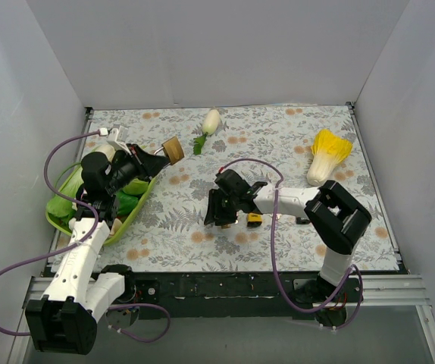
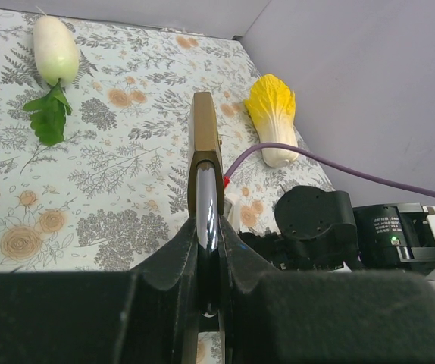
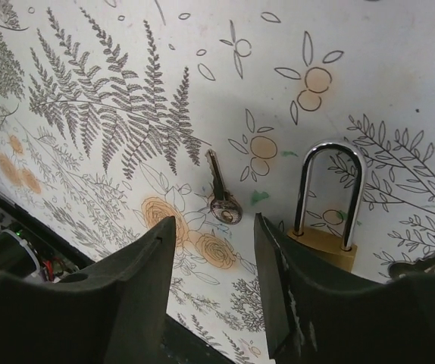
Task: Lock with the key
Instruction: Place the key at the center of the board, then adjust the lock.
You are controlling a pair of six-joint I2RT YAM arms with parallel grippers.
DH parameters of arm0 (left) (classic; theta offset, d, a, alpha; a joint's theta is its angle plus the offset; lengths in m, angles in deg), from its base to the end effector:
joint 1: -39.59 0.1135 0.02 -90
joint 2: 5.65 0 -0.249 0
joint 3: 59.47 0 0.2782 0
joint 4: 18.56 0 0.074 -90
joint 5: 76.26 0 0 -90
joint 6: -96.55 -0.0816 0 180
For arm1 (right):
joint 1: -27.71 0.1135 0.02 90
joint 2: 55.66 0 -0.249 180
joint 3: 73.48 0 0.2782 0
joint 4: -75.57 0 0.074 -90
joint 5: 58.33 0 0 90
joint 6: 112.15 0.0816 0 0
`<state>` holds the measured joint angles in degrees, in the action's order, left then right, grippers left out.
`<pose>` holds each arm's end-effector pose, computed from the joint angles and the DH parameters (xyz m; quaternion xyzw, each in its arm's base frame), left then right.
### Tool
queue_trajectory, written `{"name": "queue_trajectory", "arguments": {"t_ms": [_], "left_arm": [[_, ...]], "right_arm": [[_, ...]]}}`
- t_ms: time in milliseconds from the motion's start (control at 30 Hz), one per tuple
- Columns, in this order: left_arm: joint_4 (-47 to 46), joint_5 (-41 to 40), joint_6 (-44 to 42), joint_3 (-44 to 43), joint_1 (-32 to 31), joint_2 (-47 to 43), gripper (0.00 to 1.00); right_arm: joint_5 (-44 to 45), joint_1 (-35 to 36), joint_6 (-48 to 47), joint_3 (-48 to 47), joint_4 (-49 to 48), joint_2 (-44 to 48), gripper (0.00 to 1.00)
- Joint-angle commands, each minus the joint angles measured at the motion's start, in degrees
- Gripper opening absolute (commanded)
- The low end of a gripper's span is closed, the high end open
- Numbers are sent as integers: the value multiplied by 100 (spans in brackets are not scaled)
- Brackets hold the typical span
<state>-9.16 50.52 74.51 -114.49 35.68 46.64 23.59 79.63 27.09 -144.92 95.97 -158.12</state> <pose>0.2800 -0.0681 0.3076 -0.1981 0.7122 -0.5610 0.3725 0.2430 0.3288 0.0923 -0.0453 0.9407 0.2968 0.1579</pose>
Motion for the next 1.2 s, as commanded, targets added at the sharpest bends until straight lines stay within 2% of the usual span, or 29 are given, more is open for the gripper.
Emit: {"name": "queue_trajectory", "arguments": {"t_ms": [0,100,167,233,267,300,333,367,400,467,500,567,700,733,867,1167], "left_arm": [[-31,242,-169,-340,39,-70,0],[504,592,-476,-559,47,-26,0],[892,1153,-783,-769,47,70,0],[1761,1541,-1073,-1226,47,315,0],[2121,1804,-1484,-1393,47,395,0],[2785,1885,-1714,-1691,47,491,0],[3114,2043,-1986,-1815,56,571,0],[3474,2340,-2433,-1947,56,754,0],[4270,2552,-3316,-2105,56,843,0],[5030,2878,-4331,-2413,56,1088,0],[5564,3062,-4918,-2484,56,1151,0],[6007,3221,-5397,-2677,56,1292,0],[7139,3670,-6539,-2959,47,1660,0],[7273,3749,-6942,-2994,39,1696,0],[8056,3872,-7892,-3231,12,1925,0],[8163,3855,-8071,-3162,-295,1872,0]], "right_arm": [[-132,20,-422,-394,-267,366,53],[-484,11,-1194,-771,-478,673,57],[-607,-15,-1774,-948,-338,954,59],[-703,-138,-2757,-1141,90,1270,62],[-800,-199,-3100,-1168,276,1394,63],[-888,-391,-3687,-1177,452,1508,65],[-1254,-524,-3962,-1151,610,1744,66],[-1510,-656,-4235,-1142,864,1877,67],[-1713,-909,-4568,-1133,971,2000,70],[-2293,-1113,-5474,-1229,1269,2326,72],[-2434,-1245,-5738,-1299,1375,2413,78],[-2716,-1281,-6389,-1562,1516,2563,81],[-3269,-1272,-6830,-2108,2095,2406,83],[-3610,-1272,-6865,-2213,2201,2275,83],[-4079,-1097,-6813,-2583,2545,1897,84],[-4281,-560,-5891,-2610,1914,1457,85]]}}
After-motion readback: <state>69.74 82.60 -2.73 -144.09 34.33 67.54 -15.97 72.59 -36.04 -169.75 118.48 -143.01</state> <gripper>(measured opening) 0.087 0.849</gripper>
